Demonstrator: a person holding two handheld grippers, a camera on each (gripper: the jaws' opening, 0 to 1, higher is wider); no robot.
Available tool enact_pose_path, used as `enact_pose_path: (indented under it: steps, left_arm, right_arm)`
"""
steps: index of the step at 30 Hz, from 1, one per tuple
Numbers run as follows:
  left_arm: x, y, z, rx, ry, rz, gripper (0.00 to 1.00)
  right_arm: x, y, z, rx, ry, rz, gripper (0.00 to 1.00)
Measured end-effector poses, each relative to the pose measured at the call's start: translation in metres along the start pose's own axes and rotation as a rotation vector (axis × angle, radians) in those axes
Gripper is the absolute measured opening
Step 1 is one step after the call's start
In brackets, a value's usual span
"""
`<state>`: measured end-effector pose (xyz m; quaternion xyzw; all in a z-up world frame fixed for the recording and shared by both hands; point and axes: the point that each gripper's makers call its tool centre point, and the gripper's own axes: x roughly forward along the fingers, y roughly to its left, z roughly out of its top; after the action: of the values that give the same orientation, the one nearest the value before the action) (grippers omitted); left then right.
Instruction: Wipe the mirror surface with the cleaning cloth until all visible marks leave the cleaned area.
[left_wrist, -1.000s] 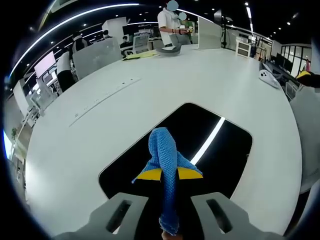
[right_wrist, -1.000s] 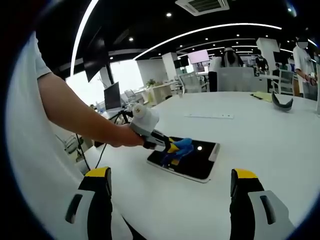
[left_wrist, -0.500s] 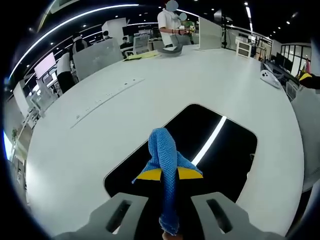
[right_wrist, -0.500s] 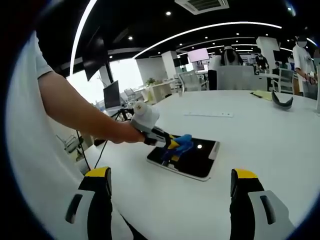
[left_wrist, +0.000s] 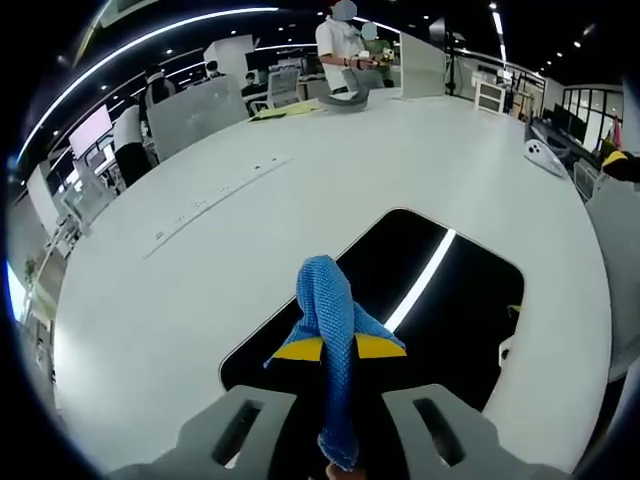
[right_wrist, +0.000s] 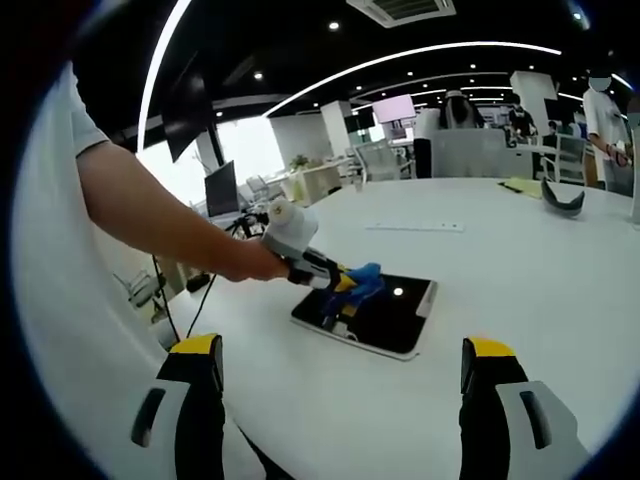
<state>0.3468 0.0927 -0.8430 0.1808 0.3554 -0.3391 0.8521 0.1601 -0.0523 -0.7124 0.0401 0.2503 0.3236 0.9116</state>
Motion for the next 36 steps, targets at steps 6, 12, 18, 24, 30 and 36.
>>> enact_pose_path:
  steps: [6,12,18,24,30,36]
  left_arm:
    - [0.002,0.006,0.001,0.005,0.001,0.004,0.07]
    - [0.003,0.011,0.002,0.009,-0.002,0.007,0.08]
    - [0.003,0.016,0.003,0.006,-0.003,0.009,0.08]
    - [0.006,0.023,0.003,0.003,-0.002,0.016,0.08]
    - [0.007,0.029,0.005,0.004,0.000,0.020,0.08]
    - [0.008,0.035,0.006,0.004,0.001,0.027,0.08]
  right_arm:
    - [0.000,0.000,-0.002,0.006,0.006,0.000,0.99]
    - [-0.001,-0.001,-0.003,0.005,0.012,-0.002,0.99]
    - [0.000,-0.001,-0.005,0.009,0.019,0.000,0.99]
    - [0.000,-0.003,-0.005,0.012,0.019,-0.005,0.99]
    - [0.000,-0.005,-0.006,0.013,0.022,-0.010,0.98]
    - [0.001,-0.006,-0.006,0.019,0.023,-0.013,0.98]
